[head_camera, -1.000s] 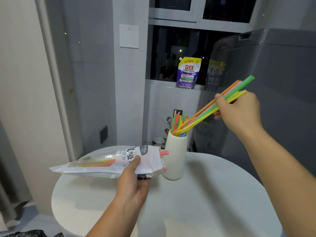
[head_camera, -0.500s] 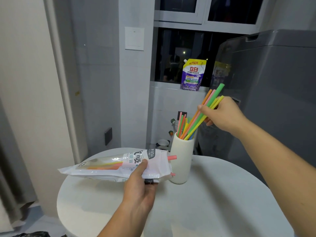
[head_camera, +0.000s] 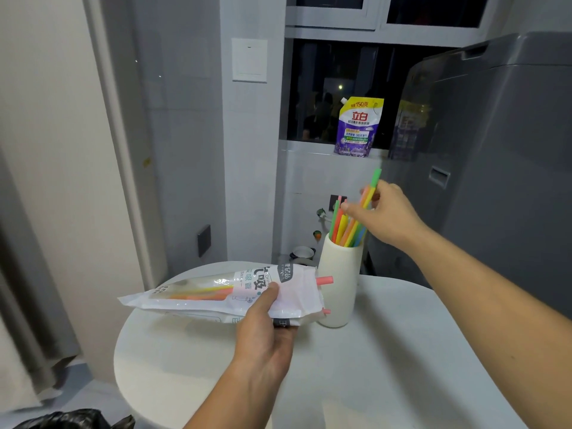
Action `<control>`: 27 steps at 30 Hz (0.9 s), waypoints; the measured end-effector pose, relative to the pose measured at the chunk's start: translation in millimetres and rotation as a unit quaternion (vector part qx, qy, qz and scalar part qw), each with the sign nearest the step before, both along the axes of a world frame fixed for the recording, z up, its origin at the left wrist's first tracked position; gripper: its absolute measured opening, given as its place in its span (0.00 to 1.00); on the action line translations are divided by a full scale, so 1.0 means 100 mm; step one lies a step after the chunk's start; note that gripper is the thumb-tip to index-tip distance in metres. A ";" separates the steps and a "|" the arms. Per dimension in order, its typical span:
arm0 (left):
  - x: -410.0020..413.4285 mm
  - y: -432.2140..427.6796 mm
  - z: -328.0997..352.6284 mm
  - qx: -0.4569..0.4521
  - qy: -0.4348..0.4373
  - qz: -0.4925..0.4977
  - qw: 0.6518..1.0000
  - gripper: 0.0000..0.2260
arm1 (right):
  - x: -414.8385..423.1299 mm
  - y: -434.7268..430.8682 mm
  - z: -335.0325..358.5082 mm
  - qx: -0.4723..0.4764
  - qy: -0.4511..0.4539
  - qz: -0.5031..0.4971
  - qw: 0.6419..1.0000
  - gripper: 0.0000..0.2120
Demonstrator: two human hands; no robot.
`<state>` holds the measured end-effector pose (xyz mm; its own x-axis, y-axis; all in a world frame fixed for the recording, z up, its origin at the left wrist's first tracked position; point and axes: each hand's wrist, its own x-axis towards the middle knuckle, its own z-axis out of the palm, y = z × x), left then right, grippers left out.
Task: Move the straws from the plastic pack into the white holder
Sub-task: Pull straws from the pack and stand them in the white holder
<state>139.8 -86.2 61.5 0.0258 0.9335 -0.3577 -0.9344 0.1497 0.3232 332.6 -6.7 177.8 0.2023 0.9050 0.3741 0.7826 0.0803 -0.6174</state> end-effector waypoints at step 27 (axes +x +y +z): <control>-0.10 0.03 -0.01 0.059 0.041 -0.031 0.997 0.20 | -0.41 -0.71 -0.46 0.088 0.121 0.010 0.989 0.18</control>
